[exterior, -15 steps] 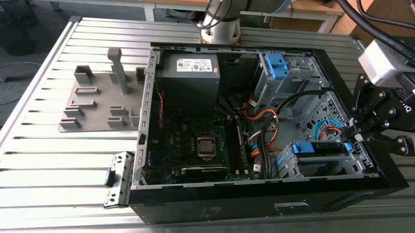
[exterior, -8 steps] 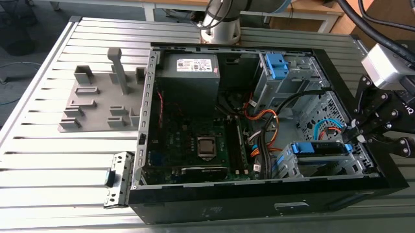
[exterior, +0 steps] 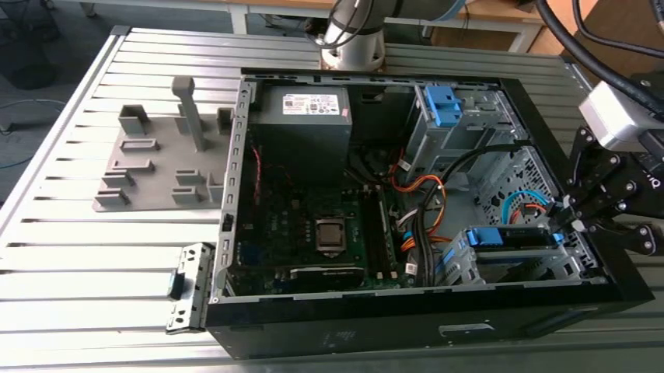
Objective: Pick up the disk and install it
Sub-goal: 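Insert the disk into the insertion slot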
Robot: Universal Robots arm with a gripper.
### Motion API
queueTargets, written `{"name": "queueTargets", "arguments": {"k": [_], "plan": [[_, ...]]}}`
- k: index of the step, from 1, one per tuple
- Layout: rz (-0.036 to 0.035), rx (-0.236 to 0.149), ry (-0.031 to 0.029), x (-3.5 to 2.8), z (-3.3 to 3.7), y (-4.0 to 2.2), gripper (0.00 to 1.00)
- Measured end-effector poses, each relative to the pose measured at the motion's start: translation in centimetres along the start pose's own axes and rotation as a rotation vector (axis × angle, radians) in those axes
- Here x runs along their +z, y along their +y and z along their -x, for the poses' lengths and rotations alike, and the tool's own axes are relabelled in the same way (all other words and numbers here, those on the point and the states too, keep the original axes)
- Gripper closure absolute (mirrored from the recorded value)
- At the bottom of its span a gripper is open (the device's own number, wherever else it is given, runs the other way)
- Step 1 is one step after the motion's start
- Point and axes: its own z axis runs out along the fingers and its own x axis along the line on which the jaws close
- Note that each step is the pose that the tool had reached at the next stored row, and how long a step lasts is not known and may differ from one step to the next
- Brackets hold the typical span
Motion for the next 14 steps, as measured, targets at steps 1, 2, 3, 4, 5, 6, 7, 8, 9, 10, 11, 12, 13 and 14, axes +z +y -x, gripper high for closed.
{"name": "queueTargets", "arguments": {"k": [1,2,3,4,5,6,7,8,9,10,11,12,13,14], "plan": [[0.0,0.0,0.0002,0.12,0.0,-0.07,0.89],[0.0,0.0,0.0004,0.23,0.0,-0.16,0.89],[0.0,0.0,0.0006,0.35,0.0,-0.26,0.89],[0.0001,0.0,0.0009,0.45,0.01,-0.37,0.89],[0.0,0.0,0.0015,0.54,0.03,-0.48,0.89],[0.0,0.0,0.0024,0.62,0.07,-0.62,0.89],[0.0,0.0,0.0033,0.68,0.12,-0.75,0.89],[0.0,0.0,0.0037,0.73,0.18,-0.89,0.89],[0.0,0.0,0.0037,0.75,0.23,-1.01,0.89],[0.0,0.0,0.0039,0.75,0.25,-1.09,0.89],[0.0,0.0,0.0039,0.75,0.25,-1.12,0.89],[0.0,0.0,0.0039,0.75,0.25,-1.13,0.89],[0.0,0.0,0.0039,0.75,0.25,-1.13,0.89],[0.0,0.0,0.0039,0.75,0.25,-1.13,0.89]]}}
